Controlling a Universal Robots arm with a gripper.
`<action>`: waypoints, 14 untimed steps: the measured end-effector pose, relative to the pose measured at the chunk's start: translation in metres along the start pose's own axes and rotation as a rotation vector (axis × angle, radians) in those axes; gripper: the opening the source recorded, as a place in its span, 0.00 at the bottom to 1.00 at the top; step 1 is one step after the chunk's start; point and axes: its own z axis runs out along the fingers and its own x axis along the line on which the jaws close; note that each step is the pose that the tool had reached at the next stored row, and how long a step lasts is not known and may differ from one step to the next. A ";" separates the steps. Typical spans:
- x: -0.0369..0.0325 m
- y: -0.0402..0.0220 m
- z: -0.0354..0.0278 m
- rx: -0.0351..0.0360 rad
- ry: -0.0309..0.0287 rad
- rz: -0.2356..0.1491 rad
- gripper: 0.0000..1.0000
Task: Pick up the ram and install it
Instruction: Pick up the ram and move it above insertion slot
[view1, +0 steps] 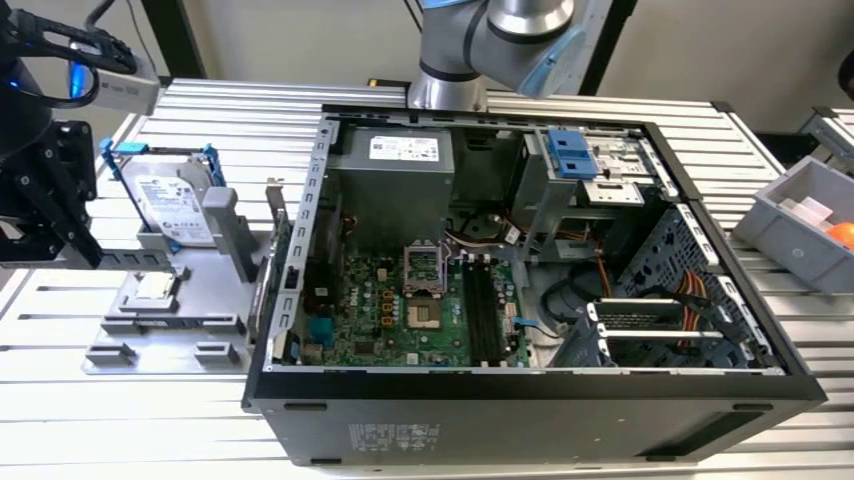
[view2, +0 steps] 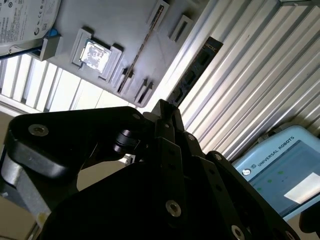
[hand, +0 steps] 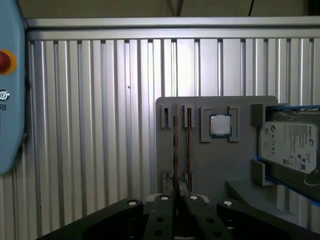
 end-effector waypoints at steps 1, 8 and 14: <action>0.0000 0.0000 -0.0002 0.0000 0.0000 0.000 0.00; 0.0000 0.0000 -0.0015 -0.0001 0.0001 0.000 0.00; 0.0000 0.0001 -0.0028 -0.0001 0.0001 0.000 0.00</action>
